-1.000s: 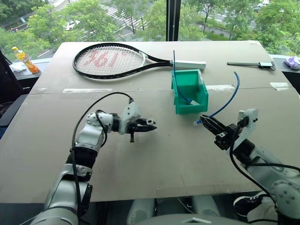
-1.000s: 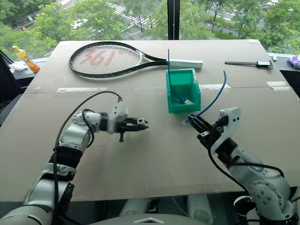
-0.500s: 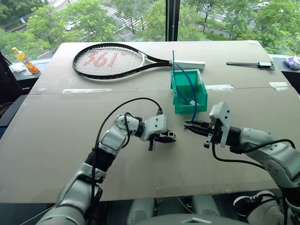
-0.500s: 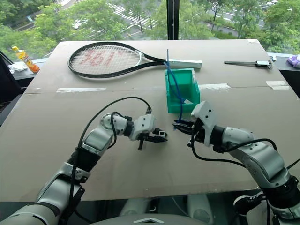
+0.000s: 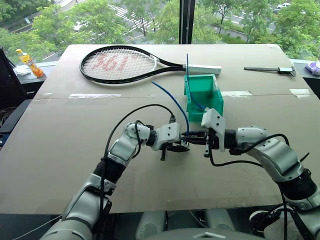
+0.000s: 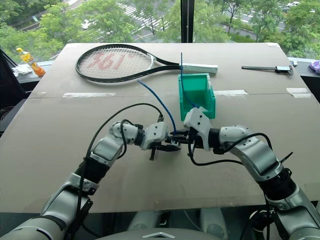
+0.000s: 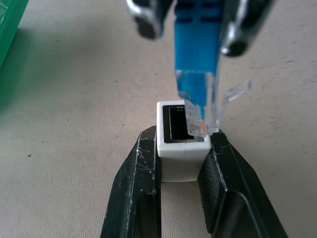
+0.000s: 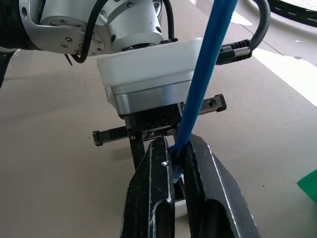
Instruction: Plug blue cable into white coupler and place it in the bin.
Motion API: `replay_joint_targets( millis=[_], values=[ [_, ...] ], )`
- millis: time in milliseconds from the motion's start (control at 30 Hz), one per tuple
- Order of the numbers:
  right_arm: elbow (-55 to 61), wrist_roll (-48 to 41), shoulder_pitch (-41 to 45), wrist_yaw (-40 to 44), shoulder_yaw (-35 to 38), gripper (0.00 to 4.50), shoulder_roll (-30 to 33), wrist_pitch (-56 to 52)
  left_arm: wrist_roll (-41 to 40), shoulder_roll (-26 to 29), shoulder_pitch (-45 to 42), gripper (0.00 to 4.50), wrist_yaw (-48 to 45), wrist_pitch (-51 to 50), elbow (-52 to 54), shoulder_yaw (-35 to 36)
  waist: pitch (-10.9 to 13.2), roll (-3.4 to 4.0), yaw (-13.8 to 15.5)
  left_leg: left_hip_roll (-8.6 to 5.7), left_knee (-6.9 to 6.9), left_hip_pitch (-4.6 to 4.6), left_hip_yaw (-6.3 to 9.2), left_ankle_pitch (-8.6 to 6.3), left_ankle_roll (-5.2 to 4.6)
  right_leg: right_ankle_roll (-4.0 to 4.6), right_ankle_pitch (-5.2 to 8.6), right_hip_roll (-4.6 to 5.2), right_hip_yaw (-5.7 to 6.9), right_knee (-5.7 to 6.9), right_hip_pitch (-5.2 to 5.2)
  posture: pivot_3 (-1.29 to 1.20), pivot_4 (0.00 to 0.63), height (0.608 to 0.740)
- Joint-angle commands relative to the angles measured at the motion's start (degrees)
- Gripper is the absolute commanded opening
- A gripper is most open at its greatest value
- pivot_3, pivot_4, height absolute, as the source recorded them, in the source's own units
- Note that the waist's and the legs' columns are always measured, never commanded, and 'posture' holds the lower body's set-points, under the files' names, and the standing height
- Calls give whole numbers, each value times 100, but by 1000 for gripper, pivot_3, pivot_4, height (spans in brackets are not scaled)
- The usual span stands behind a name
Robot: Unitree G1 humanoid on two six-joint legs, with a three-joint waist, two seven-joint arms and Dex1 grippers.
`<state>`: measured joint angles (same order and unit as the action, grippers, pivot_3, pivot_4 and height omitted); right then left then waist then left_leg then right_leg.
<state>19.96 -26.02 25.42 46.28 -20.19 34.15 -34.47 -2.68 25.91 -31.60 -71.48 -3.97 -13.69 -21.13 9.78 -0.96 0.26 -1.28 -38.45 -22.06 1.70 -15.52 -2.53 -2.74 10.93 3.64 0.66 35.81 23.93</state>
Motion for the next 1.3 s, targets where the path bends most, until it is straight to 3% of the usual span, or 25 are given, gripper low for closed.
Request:
replay_joint_targets(
  millis=[33,500,1300],
  values=[
    [-40,275,92,252,-49,0,115,127,61,0,21,414,48,-72,164,-72,0,0,2,0,0,0,-1,0,0,0,0,0,-1,0,0,0,150,740],
    [-388,663,202,379,37,0,-186,167,55,-38,41,414,68,-72,204,-85,-1,0,32,0,0,6,-1,0,1,1,0,0,-1,3,-3,0,150,740],
    [-460,1789,79,937,-595,0,115,1017,69,-70,63,414,163,44,129,-53,-4,0,47,-2,-1,9,-1,0,1,0,0,0,-1,3,-8,0,150,740]
  ],
)
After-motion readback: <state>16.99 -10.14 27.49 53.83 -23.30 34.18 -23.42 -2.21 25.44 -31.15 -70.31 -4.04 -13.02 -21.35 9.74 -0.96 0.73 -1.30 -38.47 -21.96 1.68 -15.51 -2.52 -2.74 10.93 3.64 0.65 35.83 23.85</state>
